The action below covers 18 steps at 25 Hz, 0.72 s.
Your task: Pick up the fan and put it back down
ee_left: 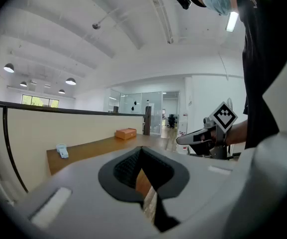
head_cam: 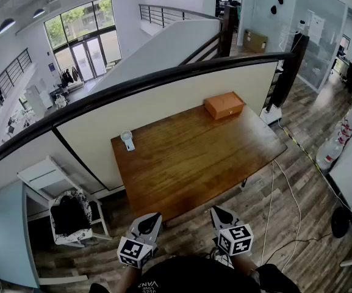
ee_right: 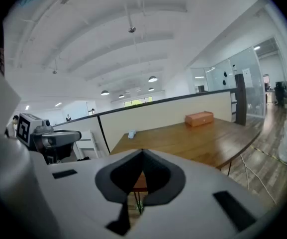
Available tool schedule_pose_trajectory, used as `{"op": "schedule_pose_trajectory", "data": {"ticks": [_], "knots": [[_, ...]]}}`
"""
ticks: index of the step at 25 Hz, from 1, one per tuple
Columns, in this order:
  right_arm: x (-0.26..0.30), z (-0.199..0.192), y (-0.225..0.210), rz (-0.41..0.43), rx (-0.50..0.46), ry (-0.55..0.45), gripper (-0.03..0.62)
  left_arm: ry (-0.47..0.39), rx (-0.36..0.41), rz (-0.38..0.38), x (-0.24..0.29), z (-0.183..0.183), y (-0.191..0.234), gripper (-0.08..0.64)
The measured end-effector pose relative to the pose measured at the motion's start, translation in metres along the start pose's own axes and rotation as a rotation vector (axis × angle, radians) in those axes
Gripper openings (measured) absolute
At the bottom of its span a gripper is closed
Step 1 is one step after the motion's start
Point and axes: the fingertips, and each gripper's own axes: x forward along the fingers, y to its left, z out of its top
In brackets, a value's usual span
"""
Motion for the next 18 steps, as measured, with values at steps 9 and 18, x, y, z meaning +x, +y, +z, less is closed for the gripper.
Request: {"op": "schedule_pose_trajectory", "data": {"ticks": [9, 18], "knots": [[0.016, -0.003, 0.033, 0.021, 0.093, -0.049, 0.012, -0.005, -0.017, -0.026, -0.014, -0.010, 0.029, 0.012], [0.009, -0.014, 0.041, -0.061, 0.143, -0.052, 0.135, 0.028, -0.085, -0.046, -0.026, -0.032, 0.045, 0.196]]}}
